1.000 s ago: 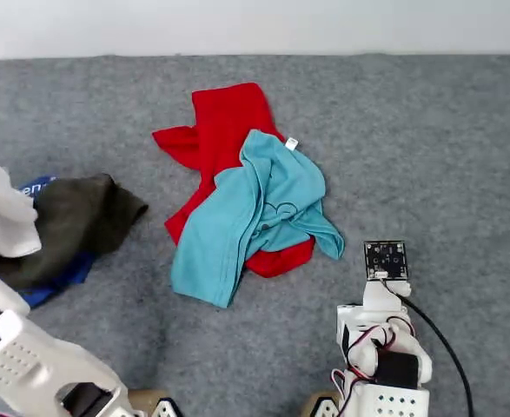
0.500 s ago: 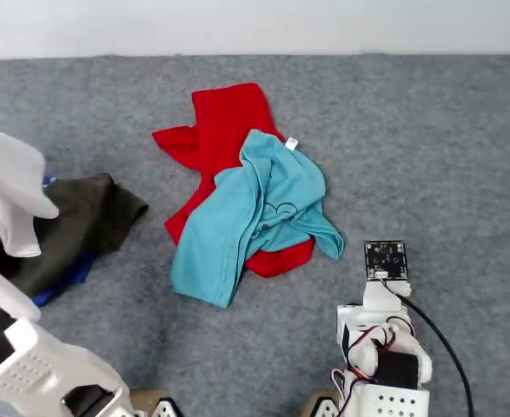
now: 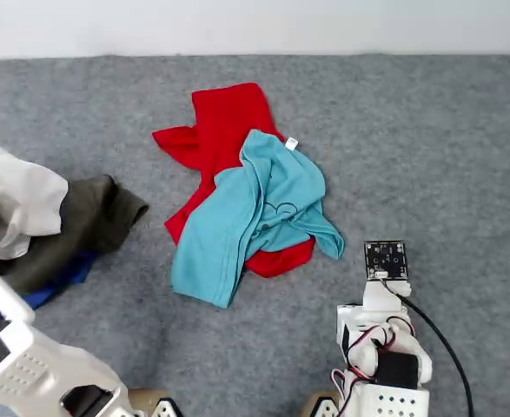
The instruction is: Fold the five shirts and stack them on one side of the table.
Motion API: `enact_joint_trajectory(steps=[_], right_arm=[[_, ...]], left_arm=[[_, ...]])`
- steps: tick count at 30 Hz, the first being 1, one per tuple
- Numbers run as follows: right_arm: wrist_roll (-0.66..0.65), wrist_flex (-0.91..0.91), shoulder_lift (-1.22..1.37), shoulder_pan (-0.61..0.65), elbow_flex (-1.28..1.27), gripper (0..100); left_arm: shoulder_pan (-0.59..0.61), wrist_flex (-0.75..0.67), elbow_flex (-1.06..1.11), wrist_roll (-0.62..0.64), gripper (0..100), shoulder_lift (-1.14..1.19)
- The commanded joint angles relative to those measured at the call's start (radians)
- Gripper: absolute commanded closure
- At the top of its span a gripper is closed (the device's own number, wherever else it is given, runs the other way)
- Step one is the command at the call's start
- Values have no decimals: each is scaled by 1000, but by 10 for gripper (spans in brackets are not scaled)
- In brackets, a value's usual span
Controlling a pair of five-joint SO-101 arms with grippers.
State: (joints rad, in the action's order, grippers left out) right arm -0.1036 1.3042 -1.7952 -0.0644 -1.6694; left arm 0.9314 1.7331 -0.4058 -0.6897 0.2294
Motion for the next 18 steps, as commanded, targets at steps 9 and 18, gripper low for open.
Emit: enact_joint_trajectory(steps=[9, 18], right_arm=[[8, 2, -12, -5, -14, 990], [8, 2, -12, -5, -14, 990]], left_arm=[[157, 25, 12, -236, 746, -218], [-124, 23, 320, -232, 746, -592]])
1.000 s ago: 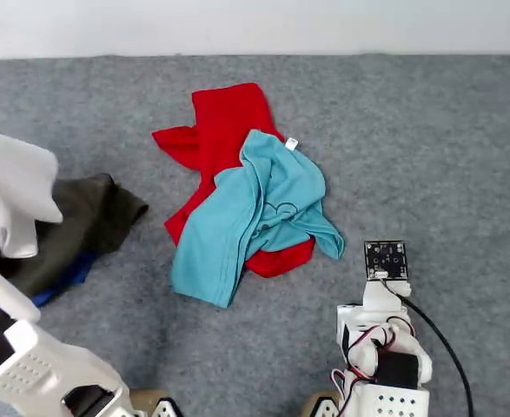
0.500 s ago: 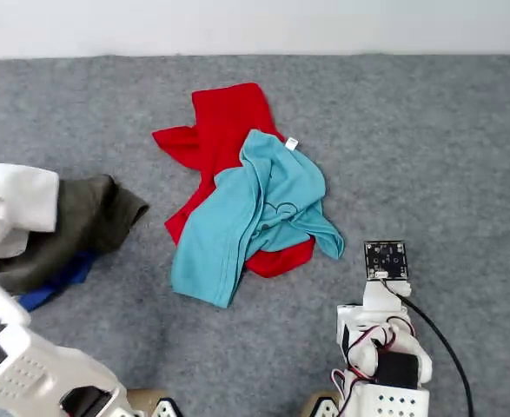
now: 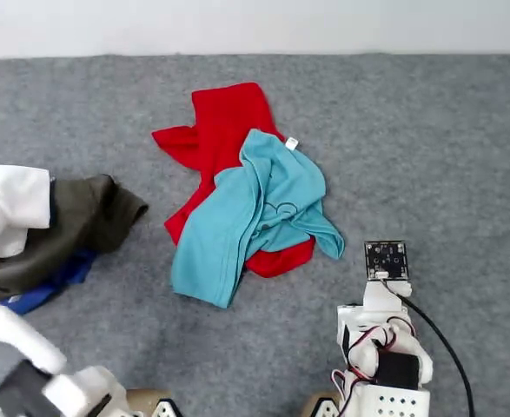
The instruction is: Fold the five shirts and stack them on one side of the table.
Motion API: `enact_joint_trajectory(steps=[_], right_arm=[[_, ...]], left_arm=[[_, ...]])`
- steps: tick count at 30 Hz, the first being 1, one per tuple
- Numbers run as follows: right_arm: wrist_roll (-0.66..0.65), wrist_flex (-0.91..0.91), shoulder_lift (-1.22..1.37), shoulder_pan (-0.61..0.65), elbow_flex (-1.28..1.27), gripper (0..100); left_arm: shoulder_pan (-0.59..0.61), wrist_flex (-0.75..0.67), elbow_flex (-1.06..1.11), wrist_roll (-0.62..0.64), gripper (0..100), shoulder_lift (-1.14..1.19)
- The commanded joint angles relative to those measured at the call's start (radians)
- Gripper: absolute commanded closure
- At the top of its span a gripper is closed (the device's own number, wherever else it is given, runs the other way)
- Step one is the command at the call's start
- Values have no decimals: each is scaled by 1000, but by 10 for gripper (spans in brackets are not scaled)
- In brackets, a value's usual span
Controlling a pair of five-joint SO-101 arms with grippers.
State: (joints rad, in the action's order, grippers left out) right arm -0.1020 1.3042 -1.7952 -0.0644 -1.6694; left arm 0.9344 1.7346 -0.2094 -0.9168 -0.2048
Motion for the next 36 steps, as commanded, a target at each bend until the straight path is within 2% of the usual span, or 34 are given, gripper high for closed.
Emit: enact_joint_trajectory(steps=[1, 5, 10, 14, 18, 22, 33, 36], right_arm=[[6, 2, -12, -5, -14, 990], [6, 2, -12, -5, -14, 990], [6, 2, -12, -5, -14, 990], [6, 2, -12, -5, -14, 990], [6, 2, -12, -5, -14, 990], [6, 2, -12, -5, -14, 990], [6, 2, -12, -5, -14, 990], [6, 2, -12, -5, -14, 990]], left_arm=[[-183, 18, 188, 2, 746, -209], [-462, 8, 427, 149, 746, -373], [-835, -153, 630, 473, 742, -448], [-1054, -285, 694, 666, 704, -407], [-1203, -368, 694, 744, 701, -308], [-1264, -453, 694, 746, 701, -199], [-1252, -706, 694, 747, 706, 98], [-1237, -769, 696, 741, 766, 167]])
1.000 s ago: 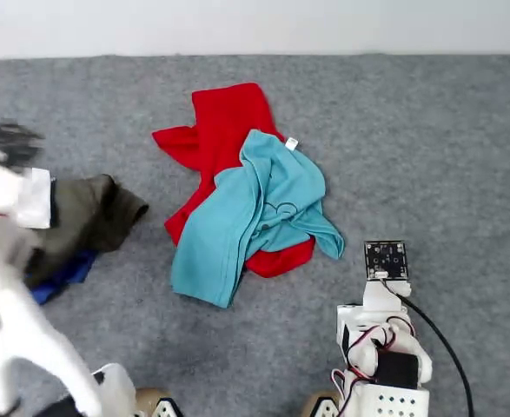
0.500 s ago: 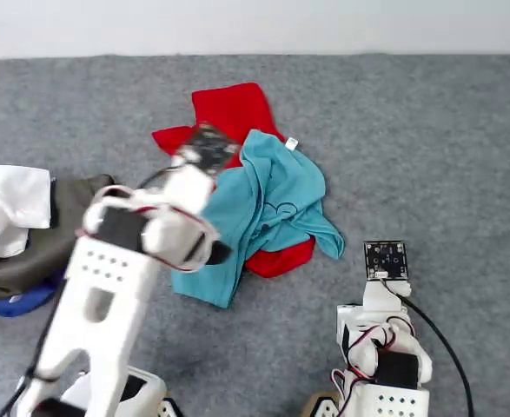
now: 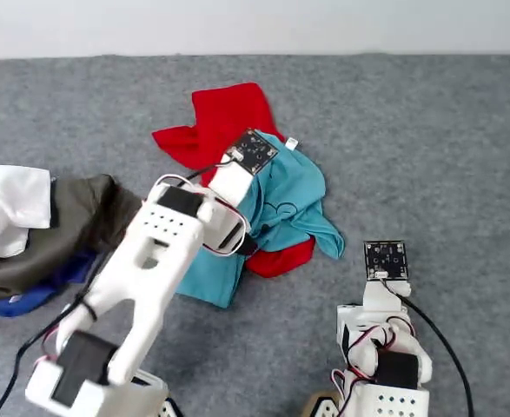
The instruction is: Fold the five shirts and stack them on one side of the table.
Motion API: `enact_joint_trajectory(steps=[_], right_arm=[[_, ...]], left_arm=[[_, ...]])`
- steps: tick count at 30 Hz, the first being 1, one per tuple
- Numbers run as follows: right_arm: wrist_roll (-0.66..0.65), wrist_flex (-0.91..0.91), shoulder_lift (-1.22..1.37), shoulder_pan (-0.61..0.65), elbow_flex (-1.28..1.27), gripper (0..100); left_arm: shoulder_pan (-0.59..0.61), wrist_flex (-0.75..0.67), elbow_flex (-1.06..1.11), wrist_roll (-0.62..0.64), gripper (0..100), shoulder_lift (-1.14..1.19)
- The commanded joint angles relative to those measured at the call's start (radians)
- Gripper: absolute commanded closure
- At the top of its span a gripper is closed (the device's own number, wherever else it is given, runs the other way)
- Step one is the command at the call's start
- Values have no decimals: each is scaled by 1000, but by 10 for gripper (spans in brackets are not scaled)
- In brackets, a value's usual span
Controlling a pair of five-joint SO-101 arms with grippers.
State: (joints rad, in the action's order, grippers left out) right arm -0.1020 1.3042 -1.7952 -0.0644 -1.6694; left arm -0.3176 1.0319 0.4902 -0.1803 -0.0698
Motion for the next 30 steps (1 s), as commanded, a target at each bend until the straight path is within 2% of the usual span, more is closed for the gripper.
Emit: enact_joint_trajectory(steps=[1, 7, 14, 17, 23, 30], right_arm=[[6, 2, -12, -5, -14, 990], [6, 2, -12, -5, -14, 990], [6, 2, -12, -5, -14, 990], [6, 2, -12, -5, -14, 990], [6, 2, -12, -5, -14, 990], [6, 2, -12, -5, -14, 990]], left_arm=[[18, -81, -4, 2, 791, 52], [25, -83, -5, -112, 993, 43], [68, 55, -76, -124, 987, -284], [115, 63, -108, -124, 987, -442], [315, 43, -166, -124, 986, -661], [677, -117, -205, -126, 985, -740]])
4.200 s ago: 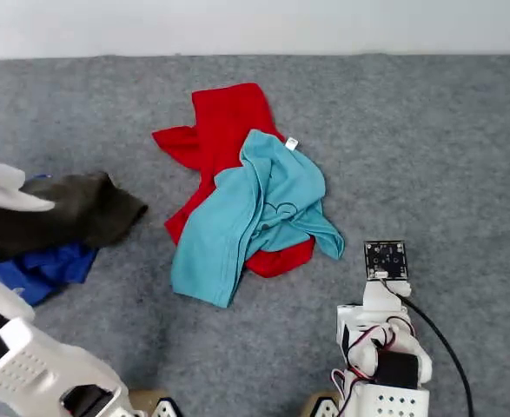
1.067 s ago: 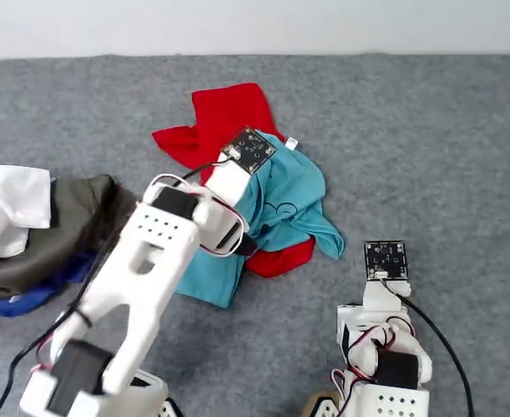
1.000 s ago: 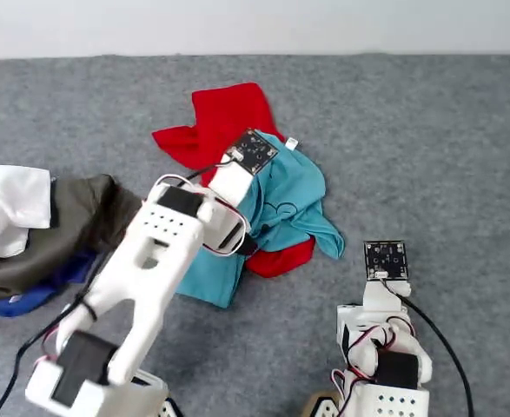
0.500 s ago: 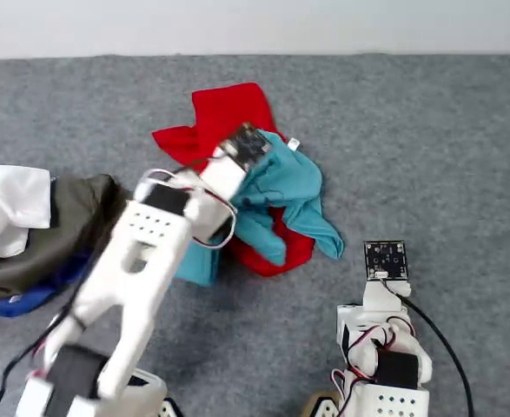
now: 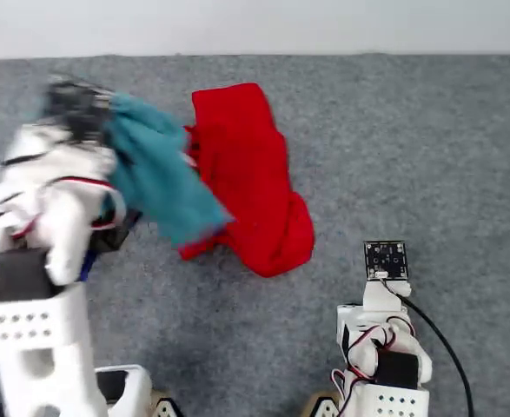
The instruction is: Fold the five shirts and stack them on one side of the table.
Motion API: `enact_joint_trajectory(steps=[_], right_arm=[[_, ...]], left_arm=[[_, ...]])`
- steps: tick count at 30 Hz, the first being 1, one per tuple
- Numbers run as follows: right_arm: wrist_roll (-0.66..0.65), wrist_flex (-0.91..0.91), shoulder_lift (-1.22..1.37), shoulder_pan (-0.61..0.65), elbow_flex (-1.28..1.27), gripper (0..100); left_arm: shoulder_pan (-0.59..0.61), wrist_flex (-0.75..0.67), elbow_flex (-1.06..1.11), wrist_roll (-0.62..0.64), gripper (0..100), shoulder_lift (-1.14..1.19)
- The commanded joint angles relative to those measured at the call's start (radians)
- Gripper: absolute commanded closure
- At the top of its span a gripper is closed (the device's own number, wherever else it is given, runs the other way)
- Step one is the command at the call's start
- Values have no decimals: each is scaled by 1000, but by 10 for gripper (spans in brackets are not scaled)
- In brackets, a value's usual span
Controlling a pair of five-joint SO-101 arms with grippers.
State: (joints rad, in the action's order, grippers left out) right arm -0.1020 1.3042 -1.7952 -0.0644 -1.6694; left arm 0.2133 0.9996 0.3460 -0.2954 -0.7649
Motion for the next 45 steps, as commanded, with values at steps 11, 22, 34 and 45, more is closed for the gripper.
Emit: enact_joint_trajectory(steps=[11, 22, 34, 45], right_arm=[[6, 2, -12, -5, -14, 990], [6, 2, -12, -5, -14, 990], [6, 2, -12, -5, -14, 990], [6, 2, -12, -5, -14, 990]], left_arm=[[491, -255, 85, -103, 985, -40], [595, -193, 343, -296, 704, -130], [597, 23, 318, -293, 691, -399], [542, 419, 140, -157, 691, -471]])
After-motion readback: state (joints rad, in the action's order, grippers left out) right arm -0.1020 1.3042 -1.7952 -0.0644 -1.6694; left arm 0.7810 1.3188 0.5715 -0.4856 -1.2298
